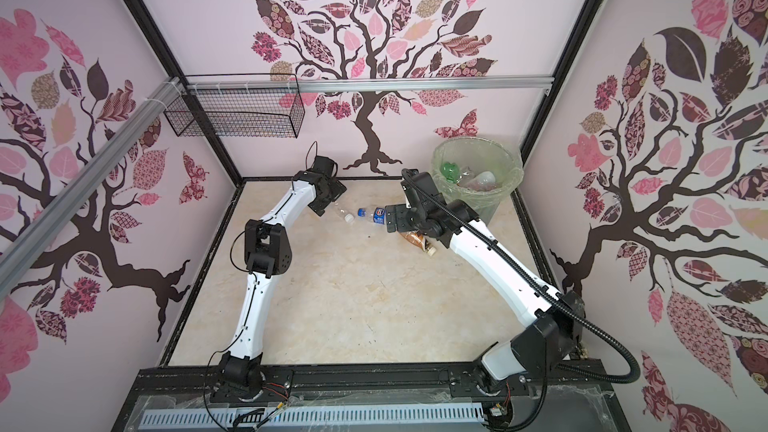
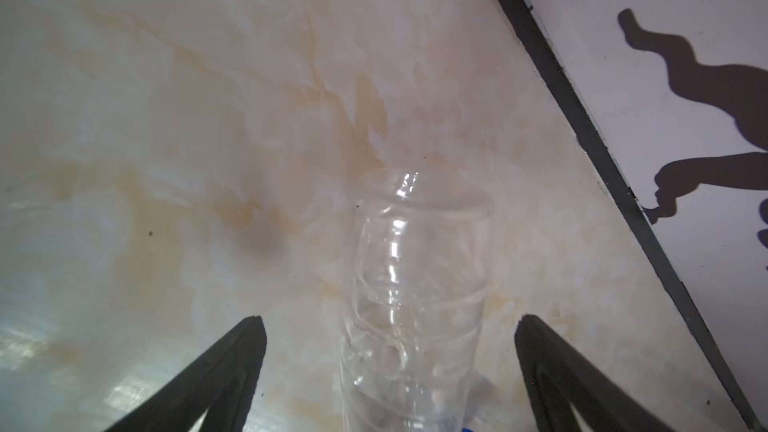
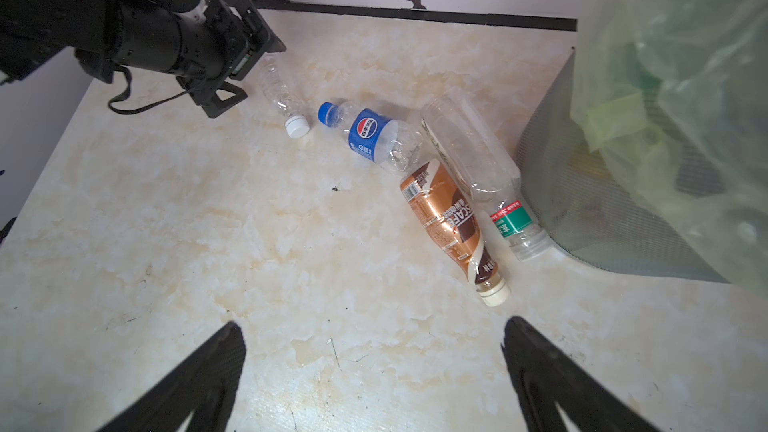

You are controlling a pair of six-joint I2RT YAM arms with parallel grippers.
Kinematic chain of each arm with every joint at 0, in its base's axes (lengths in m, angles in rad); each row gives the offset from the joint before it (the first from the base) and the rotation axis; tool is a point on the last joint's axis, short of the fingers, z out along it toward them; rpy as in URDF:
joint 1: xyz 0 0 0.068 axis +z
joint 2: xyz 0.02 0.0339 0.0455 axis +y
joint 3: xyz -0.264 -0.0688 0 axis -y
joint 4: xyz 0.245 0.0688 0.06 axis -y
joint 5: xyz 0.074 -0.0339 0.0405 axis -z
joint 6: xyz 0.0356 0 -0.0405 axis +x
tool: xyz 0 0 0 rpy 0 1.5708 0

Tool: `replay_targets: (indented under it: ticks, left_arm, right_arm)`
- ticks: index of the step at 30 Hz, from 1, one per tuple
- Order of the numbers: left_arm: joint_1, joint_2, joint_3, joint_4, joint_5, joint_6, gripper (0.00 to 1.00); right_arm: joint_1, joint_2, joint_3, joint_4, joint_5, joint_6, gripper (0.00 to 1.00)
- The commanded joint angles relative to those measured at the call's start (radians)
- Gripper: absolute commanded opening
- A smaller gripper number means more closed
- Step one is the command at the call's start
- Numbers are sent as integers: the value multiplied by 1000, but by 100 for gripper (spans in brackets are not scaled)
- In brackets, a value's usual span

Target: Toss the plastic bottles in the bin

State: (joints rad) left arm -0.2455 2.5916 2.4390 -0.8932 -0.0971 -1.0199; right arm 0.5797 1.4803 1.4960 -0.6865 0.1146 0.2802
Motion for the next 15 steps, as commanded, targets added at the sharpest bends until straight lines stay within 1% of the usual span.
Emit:
replay_targets:
  ticks: [1,3,5,7,9,11,15]
  left_arm:
    - [6,19,62,39,14,33,98]
    - [10,27,56,48,33,30,95]
    - [16,29,43,65,45,37,94]
    - [27,34,18,120,89,58,90]
    - [38,47,24,111,115,61,82]
    - [49,49,15,108,151,61,78]
    - [56,25,-27,102,146,109,71]
  right_arm:
    - [3,28,39,65,-96,-21,99]
    - [3,22,22,111,-131,-16,100]
    - [4,12,3,143,-163,-10,100]
    - [3,9,-7,160,-189,-5,99]
    - [3,12,-8,161,-207,-11,99]
    - [4,20,-1,161,-223,-33,100]
    - [3,41,20,177,-240,-48,100]
